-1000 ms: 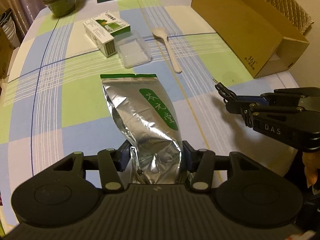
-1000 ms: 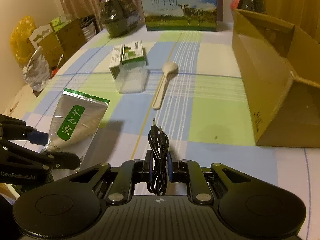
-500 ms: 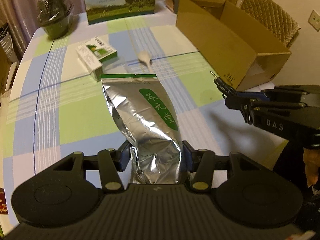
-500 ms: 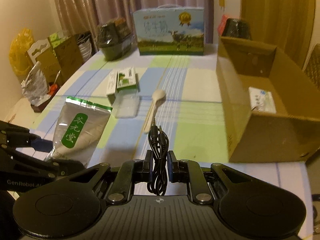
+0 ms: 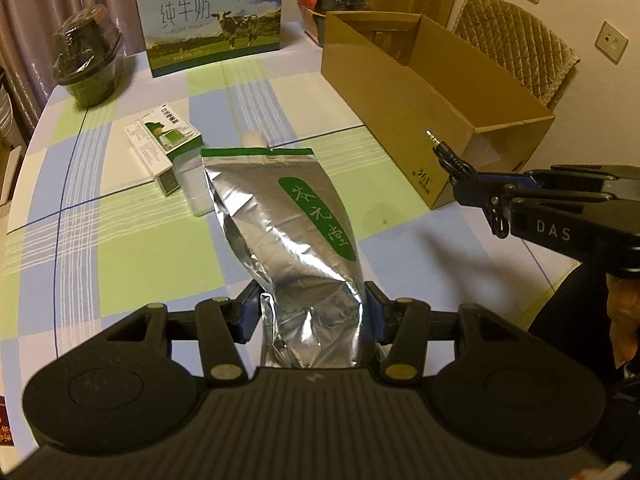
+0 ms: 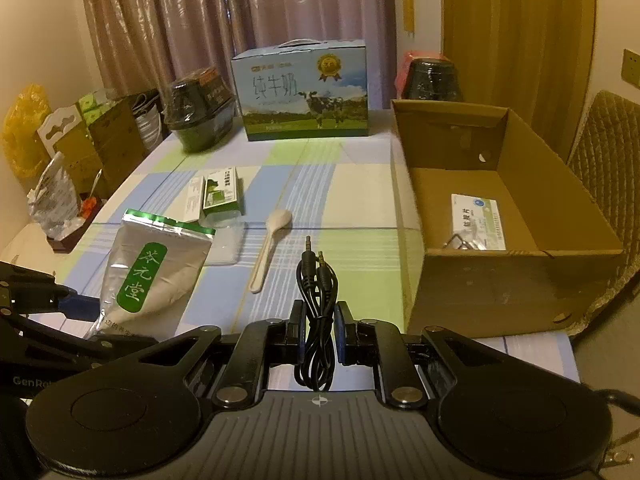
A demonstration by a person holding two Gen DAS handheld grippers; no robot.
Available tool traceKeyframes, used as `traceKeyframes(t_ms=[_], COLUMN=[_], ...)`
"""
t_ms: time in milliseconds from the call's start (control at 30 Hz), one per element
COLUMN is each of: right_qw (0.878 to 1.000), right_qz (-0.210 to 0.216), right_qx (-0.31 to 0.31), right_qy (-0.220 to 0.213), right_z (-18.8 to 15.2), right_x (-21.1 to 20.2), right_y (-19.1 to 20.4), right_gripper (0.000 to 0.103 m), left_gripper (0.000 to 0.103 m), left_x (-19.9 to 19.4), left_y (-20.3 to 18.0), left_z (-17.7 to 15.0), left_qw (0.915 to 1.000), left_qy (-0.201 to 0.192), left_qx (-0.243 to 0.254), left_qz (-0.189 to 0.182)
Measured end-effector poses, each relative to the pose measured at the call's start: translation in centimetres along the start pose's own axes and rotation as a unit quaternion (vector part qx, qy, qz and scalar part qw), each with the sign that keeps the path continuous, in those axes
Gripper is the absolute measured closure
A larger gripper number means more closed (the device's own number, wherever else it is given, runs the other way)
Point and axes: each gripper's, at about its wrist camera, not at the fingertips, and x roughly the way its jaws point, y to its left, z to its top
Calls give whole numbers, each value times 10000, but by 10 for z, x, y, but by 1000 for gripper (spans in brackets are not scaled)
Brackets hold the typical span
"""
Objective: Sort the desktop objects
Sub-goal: 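Carry the foil pouch with the left tool while the right tool carries the cable to the box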
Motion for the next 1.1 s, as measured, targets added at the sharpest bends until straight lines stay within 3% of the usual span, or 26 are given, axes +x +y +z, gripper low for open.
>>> traceKeyframes(t_ms=[500,1100], right_qw=[9994,9955], right_qz=[-134,-693], right_qx=[181,320], right_qy=[-264,-554], right_z=[16,53], right_x=[-17,-32], right_y=[-28,-99], right_gripper=[92,92], left_gripper=[56,56], left_x=[3,11], left_y=[-27,-81], left_z=[32,116], left_qw=[9994,9949], left_qy=[-109,-465], left_qx=[275,744], left_qz=[-153,-497])
